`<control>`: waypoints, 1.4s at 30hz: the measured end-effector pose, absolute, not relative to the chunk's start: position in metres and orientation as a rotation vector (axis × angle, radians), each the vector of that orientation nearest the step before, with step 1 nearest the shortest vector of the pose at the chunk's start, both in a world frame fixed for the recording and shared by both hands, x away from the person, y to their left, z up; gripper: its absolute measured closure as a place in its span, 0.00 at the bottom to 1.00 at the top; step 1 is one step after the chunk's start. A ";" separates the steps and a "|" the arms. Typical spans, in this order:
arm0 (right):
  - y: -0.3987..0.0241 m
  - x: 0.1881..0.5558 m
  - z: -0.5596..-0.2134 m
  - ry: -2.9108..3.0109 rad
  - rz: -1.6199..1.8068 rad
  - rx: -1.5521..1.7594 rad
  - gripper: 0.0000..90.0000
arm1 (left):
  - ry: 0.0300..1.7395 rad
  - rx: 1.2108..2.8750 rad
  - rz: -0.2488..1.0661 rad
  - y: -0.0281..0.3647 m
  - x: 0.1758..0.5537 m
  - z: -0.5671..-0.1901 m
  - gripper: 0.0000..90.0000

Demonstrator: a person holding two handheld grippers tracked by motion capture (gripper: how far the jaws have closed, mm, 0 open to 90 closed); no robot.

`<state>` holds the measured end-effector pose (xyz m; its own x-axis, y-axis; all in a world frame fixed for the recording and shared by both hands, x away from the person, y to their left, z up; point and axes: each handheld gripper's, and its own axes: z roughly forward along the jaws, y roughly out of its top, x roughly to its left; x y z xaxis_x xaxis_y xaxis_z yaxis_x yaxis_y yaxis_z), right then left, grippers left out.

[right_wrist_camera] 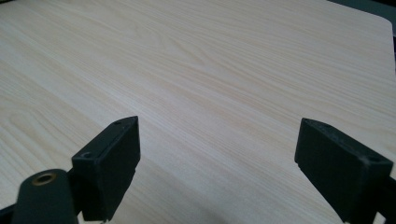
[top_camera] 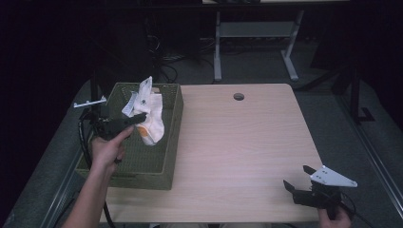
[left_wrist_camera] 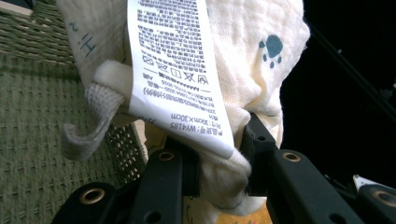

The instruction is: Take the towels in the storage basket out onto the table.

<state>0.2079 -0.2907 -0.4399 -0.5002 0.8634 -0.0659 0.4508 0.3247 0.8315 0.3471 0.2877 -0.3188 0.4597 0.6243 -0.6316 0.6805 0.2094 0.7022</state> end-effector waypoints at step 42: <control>-0.287 0.209 -0.440 2.105 1.065 1.123 0.15 | 1.073 1.595 -0.103 0.205 0.365 -0.309 0.81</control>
